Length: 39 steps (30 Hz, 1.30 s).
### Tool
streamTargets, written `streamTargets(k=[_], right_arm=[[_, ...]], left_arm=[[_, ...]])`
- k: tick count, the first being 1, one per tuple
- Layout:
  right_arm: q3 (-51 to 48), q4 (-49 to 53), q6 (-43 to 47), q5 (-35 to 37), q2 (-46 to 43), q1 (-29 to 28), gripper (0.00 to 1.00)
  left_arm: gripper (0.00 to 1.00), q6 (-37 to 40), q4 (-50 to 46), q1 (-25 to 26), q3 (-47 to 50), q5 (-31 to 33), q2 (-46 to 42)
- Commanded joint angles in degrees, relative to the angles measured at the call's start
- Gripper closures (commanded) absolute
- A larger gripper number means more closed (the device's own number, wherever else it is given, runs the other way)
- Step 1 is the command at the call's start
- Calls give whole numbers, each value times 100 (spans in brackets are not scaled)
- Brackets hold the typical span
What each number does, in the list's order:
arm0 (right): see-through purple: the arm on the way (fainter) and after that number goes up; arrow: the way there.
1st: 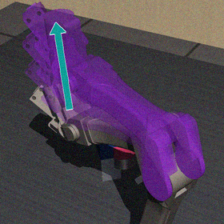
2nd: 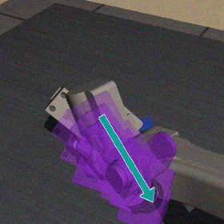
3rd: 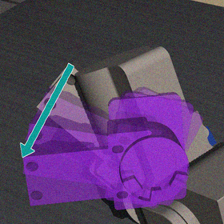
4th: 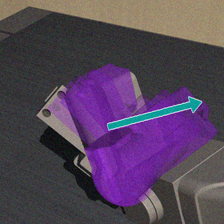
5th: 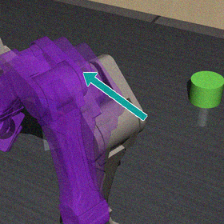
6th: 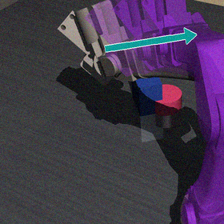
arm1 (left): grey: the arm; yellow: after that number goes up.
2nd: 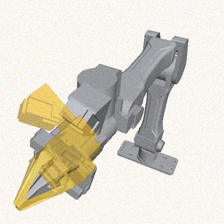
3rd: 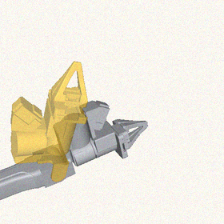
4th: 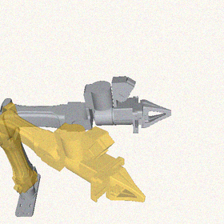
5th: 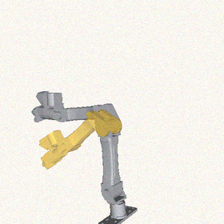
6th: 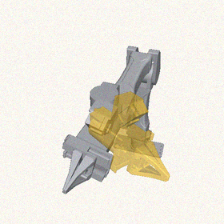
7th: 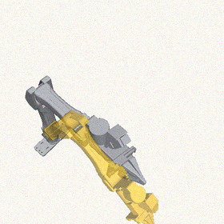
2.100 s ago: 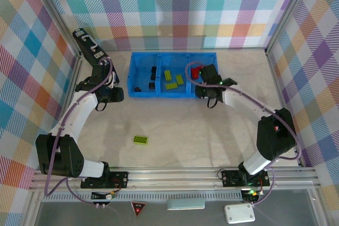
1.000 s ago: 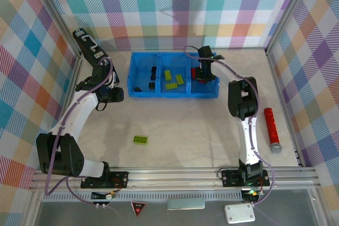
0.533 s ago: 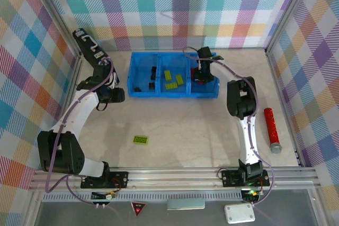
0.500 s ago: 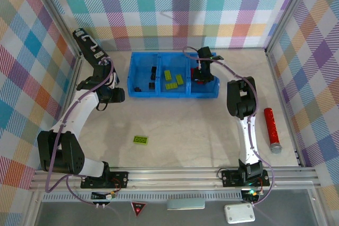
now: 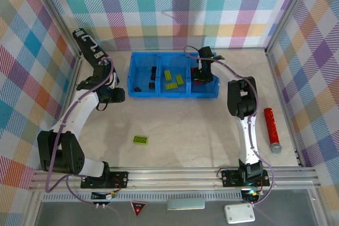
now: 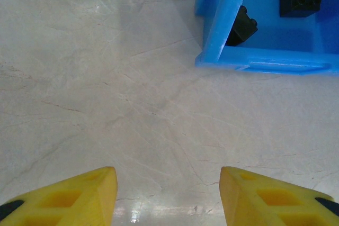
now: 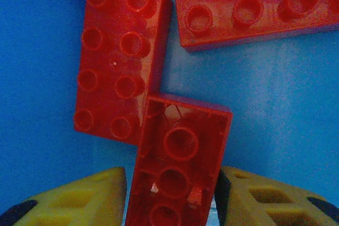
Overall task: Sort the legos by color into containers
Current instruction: Place the lego in the container, then pick up the lego from the middle-left of the table.
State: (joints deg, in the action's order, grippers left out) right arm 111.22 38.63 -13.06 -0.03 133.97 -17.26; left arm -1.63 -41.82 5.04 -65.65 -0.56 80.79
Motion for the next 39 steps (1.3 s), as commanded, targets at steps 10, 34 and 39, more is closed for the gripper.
streamTargets(k=[10, 34, 39], right_arm=[[-252, 140, -106, -89, -885, 21, 50], [-2615, 57, -382, -515, -3181, -20, 49], [-2970, 22, -373, -516, -3529, -13, 49]], left_arm=[[46, 89, -58, -86, -45, -59, -2], [41, -992, -871, 818, 209, -603, -571], [37, -1335, -1036, 1557, 536, -135, -772]])
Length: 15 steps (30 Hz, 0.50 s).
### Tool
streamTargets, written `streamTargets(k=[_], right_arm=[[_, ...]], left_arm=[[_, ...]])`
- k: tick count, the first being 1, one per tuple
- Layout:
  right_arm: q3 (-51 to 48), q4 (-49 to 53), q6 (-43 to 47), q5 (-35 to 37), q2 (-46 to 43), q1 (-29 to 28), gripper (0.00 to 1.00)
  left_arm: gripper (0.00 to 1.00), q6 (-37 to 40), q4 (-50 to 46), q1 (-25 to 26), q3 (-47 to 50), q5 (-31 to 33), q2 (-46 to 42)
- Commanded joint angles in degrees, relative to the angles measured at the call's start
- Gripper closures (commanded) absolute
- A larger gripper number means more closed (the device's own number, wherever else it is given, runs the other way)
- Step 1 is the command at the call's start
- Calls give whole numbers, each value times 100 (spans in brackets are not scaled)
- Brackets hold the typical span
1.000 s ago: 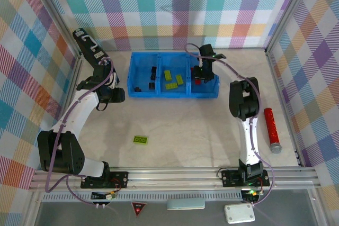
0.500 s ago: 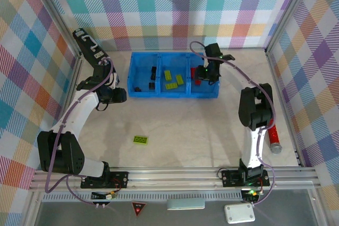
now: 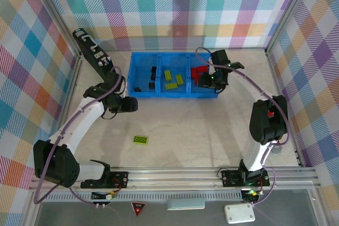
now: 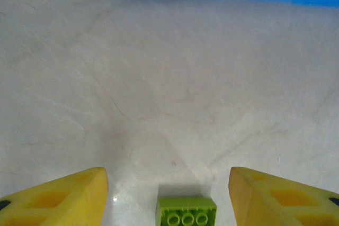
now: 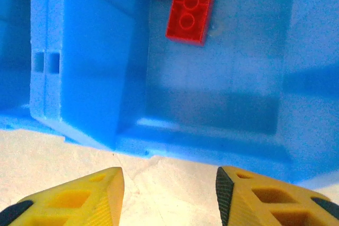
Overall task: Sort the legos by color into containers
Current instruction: Pick up the lego from the middle-left of the table.
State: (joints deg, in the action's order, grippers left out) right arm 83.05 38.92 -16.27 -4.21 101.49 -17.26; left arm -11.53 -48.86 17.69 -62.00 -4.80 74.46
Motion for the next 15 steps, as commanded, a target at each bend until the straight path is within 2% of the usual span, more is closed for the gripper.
streamTargets(k=[1, 6, 15], right_arm=[[-224, -2, -51, -98, -343, -17, 49], [-525, -42, -92, -122, -614, -18, 49], [-842, -21, -146, -195, -963, -19, 49]], left_arm=[[36, -427, -374, 435, 231, 388, -171], [26, -854, -329, 979, 664, 508, -371], [18, -1278, -110, 1626, 1302, 655, -473]])
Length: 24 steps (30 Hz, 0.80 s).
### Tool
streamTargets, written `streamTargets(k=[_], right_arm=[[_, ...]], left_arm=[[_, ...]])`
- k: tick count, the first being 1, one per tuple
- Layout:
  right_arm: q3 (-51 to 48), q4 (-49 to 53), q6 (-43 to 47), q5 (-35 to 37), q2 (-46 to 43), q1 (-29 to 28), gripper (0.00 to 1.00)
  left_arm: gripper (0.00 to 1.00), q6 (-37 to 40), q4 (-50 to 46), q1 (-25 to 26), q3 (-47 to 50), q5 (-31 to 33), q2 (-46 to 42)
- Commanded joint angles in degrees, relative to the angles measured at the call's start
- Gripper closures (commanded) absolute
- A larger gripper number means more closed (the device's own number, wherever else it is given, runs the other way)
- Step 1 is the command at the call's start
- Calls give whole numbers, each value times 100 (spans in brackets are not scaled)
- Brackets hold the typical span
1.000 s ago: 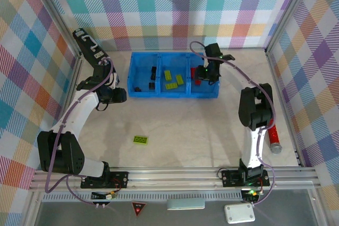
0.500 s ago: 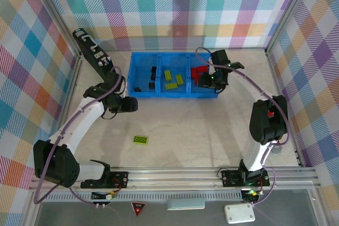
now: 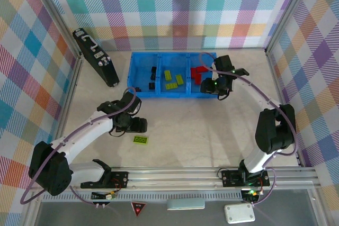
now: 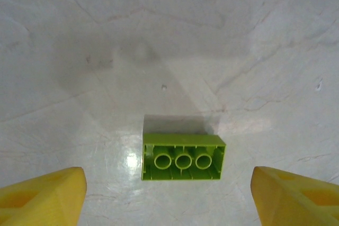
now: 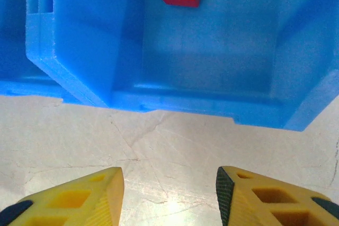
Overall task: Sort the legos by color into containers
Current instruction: Pick up the lego from the middle-left of the table.
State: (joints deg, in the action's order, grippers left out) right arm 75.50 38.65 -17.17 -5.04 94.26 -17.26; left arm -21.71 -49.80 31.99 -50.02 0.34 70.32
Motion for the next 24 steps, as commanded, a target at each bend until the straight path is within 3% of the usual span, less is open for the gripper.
streamTargets(k=[1, 15, 24], right_arm=[[-119, 19, -58, -96, -274, -22, 49], [-126, 191, -15, -24, -399, -22, 48], [-105, 228, -26, -24, -421, -16, 48]], left_arm=[[17, -300, 20, 261, 143, 141, -7], [10, -465, 673, 882, 594, 225, 859], [13, -491, 946, 1085, 610, 257, 1376]])
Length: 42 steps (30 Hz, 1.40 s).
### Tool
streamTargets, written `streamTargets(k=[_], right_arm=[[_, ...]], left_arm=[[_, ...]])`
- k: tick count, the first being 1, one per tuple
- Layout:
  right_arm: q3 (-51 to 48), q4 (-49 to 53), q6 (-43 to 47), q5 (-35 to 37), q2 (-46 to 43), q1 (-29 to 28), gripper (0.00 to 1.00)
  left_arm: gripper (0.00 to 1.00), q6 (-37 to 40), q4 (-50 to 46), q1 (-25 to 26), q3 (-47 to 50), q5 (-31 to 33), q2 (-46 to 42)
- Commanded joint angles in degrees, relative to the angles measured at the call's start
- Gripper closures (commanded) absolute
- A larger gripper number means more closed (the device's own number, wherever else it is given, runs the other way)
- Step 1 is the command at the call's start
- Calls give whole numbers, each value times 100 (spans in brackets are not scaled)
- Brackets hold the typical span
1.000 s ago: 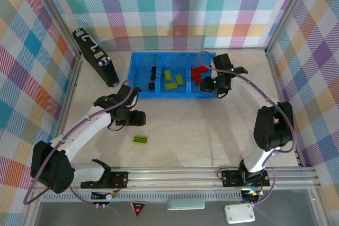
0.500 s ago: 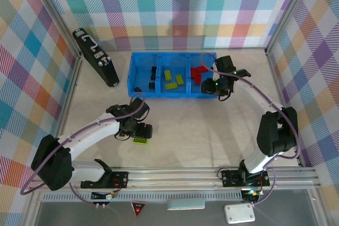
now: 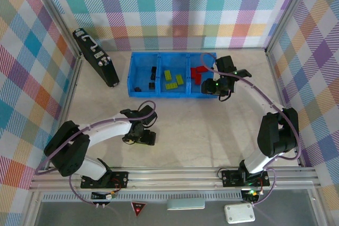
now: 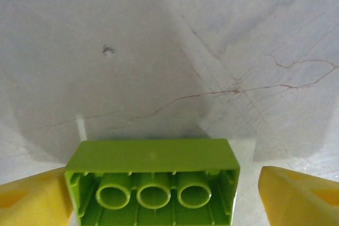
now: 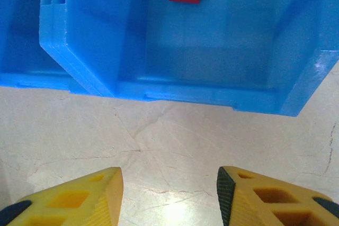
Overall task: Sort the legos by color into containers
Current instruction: Pick up the lego from the middle-left of the table, then pick up the lego from the center of the table.
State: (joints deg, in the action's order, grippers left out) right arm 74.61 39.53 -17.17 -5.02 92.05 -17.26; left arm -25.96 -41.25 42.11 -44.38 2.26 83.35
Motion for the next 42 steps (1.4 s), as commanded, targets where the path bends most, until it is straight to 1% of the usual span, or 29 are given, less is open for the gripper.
streamTargets(k=[1, 6, 12, 17, 31, 37, 42], right_arm=[[-12, 149, -32, -17, -205, -20, 48], [-10, 204, -22, 14, -264, -16, 48], [-9, 257, -18, -25, -293, -21, 48], [-18, 301, -12, -4, -362, -21, 48], [-44, 523, 35, 86, -681, -19, 49], [-146, 691, 32, 200, -961, -23, 49], [-333, 817, -18, 274, -1283, -17, 49]], left_arm=[[14, -76, 83, 94, 24, 87, 92], [19, -145, 12, 210, -92, 199, 128], [24, -175, -26, 281, -158, 178, 138], [30, -234, -49, 305, -207, 144, 55], [33, -108, -417, 316, -869, 240, -58], [33, 47, -418, 316, -1448, 232, 232], [33, 223, -375, 316, -2096, 240, 674]])
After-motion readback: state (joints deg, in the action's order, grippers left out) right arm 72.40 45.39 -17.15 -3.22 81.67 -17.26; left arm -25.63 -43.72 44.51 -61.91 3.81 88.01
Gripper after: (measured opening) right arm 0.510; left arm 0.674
